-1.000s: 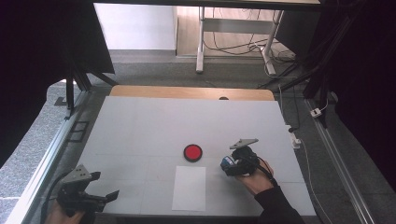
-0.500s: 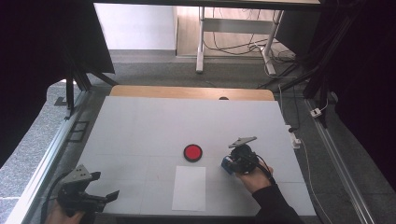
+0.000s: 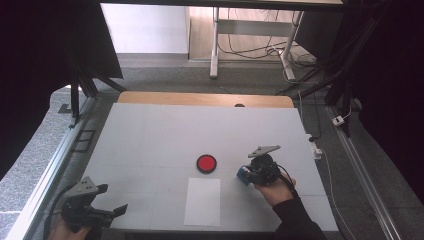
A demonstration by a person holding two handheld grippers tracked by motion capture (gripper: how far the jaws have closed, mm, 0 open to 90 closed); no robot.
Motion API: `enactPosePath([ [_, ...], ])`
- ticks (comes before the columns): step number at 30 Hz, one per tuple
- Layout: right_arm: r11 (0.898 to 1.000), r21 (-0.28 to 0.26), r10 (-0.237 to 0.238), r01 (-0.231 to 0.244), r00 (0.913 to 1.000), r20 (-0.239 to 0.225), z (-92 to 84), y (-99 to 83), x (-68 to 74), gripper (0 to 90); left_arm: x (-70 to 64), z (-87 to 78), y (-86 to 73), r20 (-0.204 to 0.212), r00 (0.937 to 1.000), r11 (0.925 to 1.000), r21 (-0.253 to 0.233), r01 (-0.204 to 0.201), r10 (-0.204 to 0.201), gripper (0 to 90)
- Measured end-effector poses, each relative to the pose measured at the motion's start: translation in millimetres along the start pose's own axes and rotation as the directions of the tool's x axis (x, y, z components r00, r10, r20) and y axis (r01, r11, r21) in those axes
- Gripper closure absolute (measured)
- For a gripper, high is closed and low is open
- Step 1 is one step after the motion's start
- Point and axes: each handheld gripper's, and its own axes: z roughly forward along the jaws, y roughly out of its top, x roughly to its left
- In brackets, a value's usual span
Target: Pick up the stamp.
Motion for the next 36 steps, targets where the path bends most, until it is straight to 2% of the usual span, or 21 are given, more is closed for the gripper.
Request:
enactPosePath([
  [1, 0.999, -0.006, -0.037, 0.038, 0.9993, 0.006, -2.7, 0.5, 1.6, 70.9, 0.1, -0.1, -0.1, 0.002, 1.0000, 1.0000, -0.001, 0.000, 0.000, 1.9],
  [3, 0.998, -0.021, -0.056, 0.056, 0.9984, 0.006, -4.9, 0.6, 3.0, 70.9, 0.3, -0.4, -0.2, 0.004, 1.0000, 1.0000, -0.004, 0.000, 0.000, 1.9],
  [6, 0.998, -0.024, -0.058, 0.058, 0.9983, 0.004, -6.0, 1.2, 3.5, 70.9, 0.4, -0.3, -0.2, 0.005, 1.0000, 1.0000, -0.005, 0.000, 0.000, 1.9],
  [12, 0.997, -0.058, -0.045, 0.043, 0.9986, -0.029, -9.9, 3.4, 4.3, 70.9, 0.4, -0.6, -0.4, 0.005, 1.0000, 1.0000, -0.004, 0.000, 0.000, 1.8],
  [19, 0.994, -0.095, -0.061, 0.055, 0.9963, -0.060, -17.2, 7.6, 8.0, 70.9, 0.2, -0.7, -0.7, 0.002, 1.0000, 1.0000, -0.003, 0.002, -0.002, 1.8],
  [22, 0.989, -0.115, -0.105, 0.094, 0.9901, -0.094, -21.1, 9.4, 11.7, 70.8, 0.2, -0.5, -0.5, 0.003, 1.0000, 1.0000, -0.003, 0.002, -0.002, 1.8],
  [29, 0.985, -0.138, -0.122, 0.105, 0.9854, -0.119, -24.2, 13.5, 17.8, 70.9, 0.4, -0.2, -0.3, 0.006, 1.0000, 1.0000, -0.001, 0.001, -0.001, 1.7],
  [34, 0.979, -0.168, -0.145, 0.115, 0.9733, -0.178, -27.2, 19.0, 25.7, 70.9, 0.1, -0.1, -0.1, 0.003, 1.0000, 1.0000, -0.001, 0.001, -0.001, 1.7],
  [36, 0.978, -0.169, -0.153, 0.123, 0.9713, -0.182, -27.7, 19.9, 27.3, 70.8, -0.1, 0.2, 0.0, 0.001, 1.0000, 1.0000, 0.002, 0.000, 0.000, 1.7],
])
